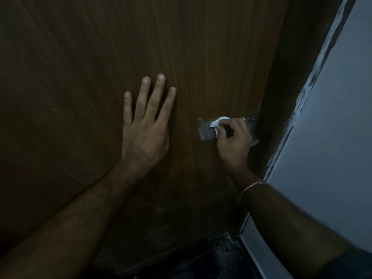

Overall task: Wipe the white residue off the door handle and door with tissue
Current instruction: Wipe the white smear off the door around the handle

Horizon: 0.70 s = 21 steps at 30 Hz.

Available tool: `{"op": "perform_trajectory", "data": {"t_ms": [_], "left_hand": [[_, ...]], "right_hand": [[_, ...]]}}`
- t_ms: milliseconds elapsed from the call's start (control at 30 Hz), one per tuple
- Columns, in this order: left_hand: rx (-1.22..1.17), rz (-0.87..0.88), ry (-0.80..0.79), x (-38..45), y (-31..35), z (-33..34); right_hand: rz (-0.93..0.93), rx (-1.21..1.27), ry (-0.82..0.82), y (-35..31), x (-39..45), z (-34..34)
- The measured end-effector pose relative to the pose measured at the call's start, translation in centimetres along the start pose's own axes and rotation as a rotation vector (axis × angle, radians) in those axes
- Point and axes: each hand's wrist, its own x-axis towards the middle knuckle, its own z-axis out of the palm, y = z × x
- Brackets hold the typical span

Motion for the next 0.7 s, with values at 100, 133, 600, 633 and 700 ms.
{"op": "perform_trajectory", "data": {"t_ms": [100,133,600,633,700], "left_hand": [[0.004,0.01,0.007,0.1,0.0,0.2],[-0.001,0.007,0.011,0.1,0.1,0.3],[-0.001,0.003,0.023,0.0,0.0,0.0],[0.007,0.01,0.024,0.0,-0.1,0.0],[0.021,0.021,0.029,0.0,-0.2,0.1]], "right_hand": [[-0.105,0.009,0.053,-1.0,2.0,0.0],[-0.145,0.017,0.061,-1.3,2.5,0.1],[-0.036,0.063,0.075,-1.1,1.0,0.3],[0.027,0.079,0.086,-1.0,0.6,0.4],[0.097,0.112,0.144,-1.2,0.3,1.1]]}}
